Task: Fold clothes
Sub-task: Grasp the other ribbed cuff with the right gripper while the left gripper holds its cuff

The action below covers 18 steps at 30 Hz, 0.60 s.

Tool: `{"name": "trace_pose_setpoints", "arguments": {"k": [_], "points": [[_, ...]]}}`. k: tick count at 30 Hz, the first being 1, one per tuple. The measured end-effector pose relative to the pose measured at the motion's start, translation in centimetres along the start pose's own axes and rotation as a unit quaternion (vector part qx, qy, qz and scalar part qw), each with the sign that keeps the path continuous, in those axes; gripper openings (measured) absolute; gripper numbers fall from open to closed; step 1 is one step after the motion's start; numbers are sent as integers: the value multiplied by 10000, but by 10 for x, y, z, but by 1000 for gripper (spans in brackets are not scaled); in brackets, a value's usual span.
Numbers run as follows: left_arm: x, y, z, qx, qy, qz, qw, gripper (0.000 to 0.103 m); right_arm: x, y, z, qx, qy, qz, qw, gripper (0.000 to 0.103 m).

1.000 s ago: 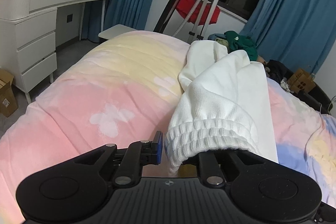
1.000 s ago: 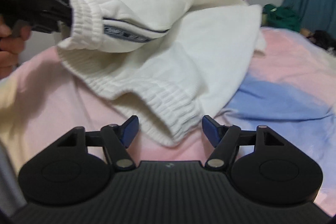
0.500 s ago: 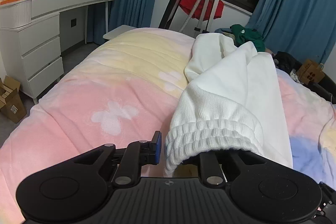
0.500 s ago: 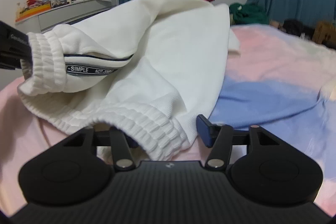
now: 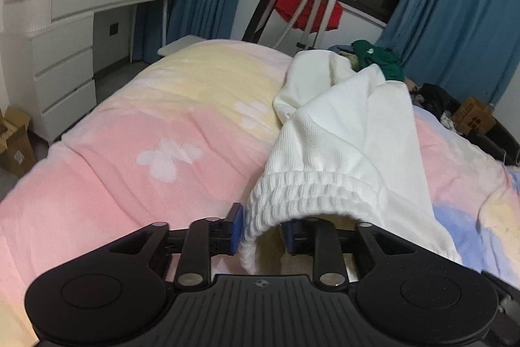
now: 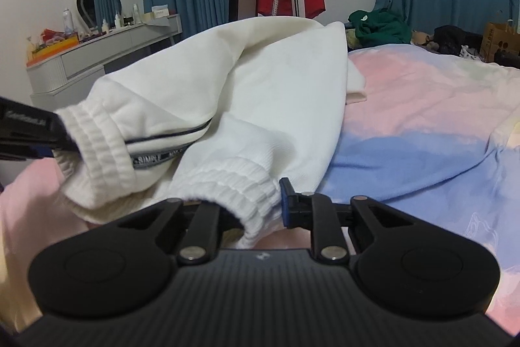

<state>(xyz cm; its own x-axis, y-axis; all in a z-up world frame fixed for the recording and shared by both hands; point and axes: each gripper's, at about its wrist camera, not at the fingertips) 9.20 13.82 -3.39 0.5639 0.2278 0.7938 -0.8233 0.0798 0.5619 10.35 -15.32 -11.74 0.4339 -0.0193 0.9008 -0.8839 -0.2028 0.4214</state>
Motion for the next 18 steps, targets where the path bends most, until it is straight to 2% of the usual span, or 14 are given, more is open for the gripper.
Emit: {"name": "trace_pose_setpoints", "arguments": {"k": [1, 7, 11, 18], "points": [[-1, 4, -1, -45, 36, 3, 10000, 43, 0, 0, -1, -7, 8, -19, 10000, 20], [-6, 29, -2, -501, 263, 39, 9984, 56, 0, -2, 0, -60, -18, -150, 9999, 20], [-9, 42, 5, -887, 177, 143, 9958, 60, -1, -4, 0, -95, -41, -225, 9997, 19], [-5, 55, 3, -1713, 613, 433, 9824, 73, -1, -5, -3, -124, -42, -275, 9995, 19]]}}
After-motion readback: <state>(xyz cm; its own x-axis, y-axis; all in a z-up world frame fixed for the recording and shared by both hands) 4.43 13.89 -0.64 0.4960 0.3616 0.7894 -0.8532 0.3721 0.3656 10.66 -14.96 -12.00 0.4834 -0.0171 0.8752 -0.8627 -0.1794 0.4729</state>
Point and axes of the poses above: each gripper's, at about its wrist camera, not at the fingertips, and y roughly against the way its jaws point, z to its right, x to its top, and after that the axes turned 5 degrees about z, right-handed
